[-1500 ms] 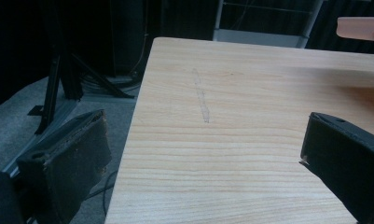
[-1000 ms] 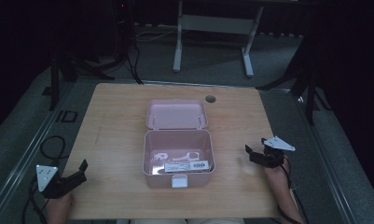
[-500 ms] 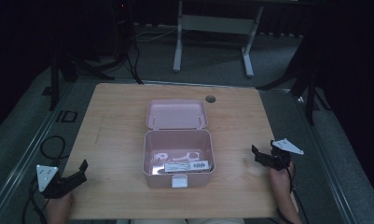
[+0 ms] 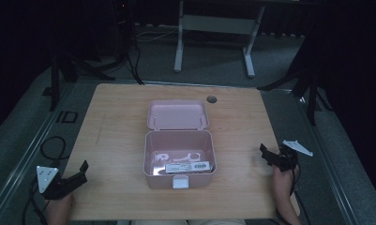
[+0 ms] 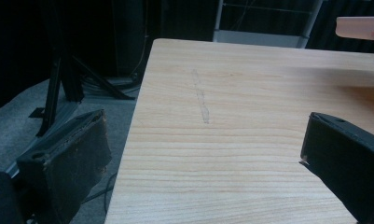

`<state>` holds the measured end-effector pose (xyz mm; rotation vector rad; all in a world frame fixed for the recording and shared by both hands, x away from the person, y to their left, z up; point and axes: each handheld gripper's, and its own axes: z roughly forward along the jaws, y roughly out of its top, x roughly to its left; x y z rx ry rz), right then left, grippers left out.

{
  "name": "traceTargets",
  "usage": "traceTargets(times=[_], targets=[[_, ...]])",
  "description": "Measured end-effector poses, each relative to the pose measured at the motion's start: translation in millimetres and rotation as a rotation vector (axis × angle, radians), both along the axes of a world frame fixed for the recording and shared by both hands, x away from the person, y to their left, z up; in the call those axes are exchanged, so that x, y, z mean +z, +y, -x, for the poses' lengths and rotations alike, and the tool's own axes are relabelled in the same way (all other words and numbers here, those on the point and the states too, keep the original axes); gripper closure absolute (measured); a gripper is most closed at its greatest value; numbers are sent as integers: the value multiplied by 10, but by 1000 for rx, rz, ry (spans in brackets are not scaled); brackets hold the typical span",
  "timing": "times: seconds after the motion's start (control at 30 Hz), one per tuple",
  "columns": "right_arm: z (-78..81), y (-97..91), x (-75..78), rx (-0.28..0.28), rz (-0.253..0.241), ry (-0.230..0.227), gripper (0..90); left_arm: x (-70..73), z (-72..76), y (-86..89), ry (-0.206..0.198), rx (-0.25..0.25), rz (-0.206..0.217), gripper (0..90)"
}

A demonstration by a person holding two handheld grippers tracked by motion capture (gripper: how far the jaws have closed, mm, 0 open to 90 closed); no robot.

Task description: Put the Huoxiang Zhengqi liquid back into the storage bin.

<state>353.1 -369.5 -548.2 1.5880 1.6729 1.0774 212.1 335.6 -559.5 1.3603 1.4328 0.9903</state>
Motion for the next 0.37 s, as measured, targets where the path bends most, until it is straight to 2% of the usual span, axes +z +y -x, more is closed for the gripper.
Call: traceTargets(times=[0.2,0.37], targets=[[-13,72,-4,16,60,6,119,1,4,6,0,2,3,16],[-25,93,-14,25,78,16,119,1,3,8,0,2,6,16]])
